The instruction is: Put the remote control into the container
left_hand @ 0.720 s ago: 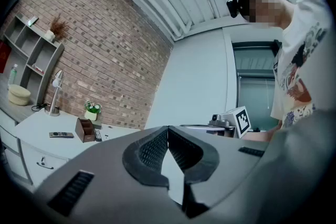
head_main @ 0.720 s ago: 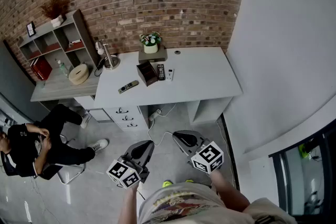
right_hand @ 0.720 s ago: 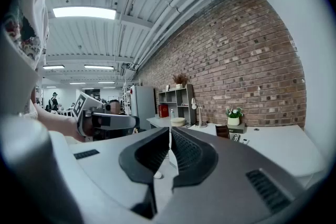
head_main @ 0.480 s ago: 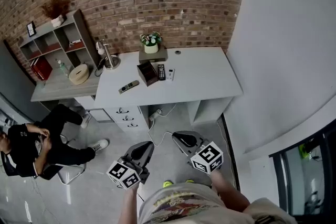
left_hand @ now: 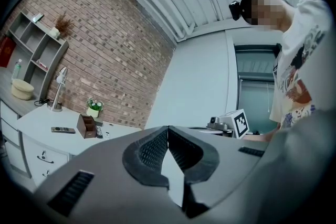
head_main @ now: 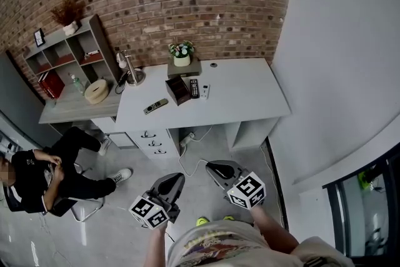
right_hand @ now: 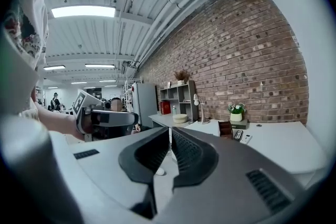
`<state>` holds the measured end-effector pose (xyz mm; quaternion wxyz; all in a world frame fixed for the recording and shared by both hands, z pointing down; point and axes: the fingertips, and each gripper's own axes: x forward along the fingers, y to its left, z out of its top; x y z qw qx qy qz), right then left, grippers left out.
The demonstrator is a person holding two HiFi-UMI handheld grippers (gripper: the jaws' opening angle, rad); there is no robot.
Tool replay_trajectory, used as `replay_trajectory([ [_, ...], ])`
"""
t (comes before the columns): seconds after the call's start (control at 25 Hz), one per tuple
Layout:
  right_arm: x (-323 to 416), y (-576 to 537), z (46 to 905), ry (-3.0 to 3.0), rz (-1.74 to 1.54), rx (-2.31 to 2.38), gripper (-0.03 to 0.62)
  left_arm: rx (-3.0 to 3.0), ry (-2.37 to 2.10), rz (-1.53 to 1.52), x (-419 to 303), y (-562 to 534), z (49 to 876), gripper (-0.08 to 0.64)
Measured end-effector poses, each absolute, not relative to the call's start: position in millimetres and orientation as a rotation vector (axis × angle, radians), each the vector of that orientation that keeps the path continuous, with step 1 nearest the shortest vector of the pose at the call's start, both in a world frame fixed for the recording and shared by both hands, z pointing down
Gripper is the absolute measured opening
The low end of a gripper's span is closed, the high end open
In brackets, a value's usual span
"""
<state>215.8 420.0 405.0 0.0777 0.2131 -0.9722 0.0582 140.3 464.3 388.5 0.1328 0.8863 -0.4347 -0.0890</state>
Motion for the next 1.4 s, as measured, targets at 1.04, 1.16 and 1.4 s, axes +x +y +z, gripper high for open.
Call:
replay_trajectory([
  [1.04, 207.6, 401.7, 444.1, -2.781, 0.192, 0.684, 0.023, 2.488, -1.262, -0.302, 107.5, 468.9, 420.2, 0.008],
  [1.16, 206.2, 381.7, 451.7, -2.762, 0.174, 0.689, 0.023, 2.479, -1.278, -0.294, 104.8, 455.9, 423.6, 0.008],
  [1.4, 192.4, 321.8, 458.6, -2.767, 0.172, 0.643, 0.023, 2.447, -1.389, -0.241, 89.9, 407.0, 427.3, 0.008],
])
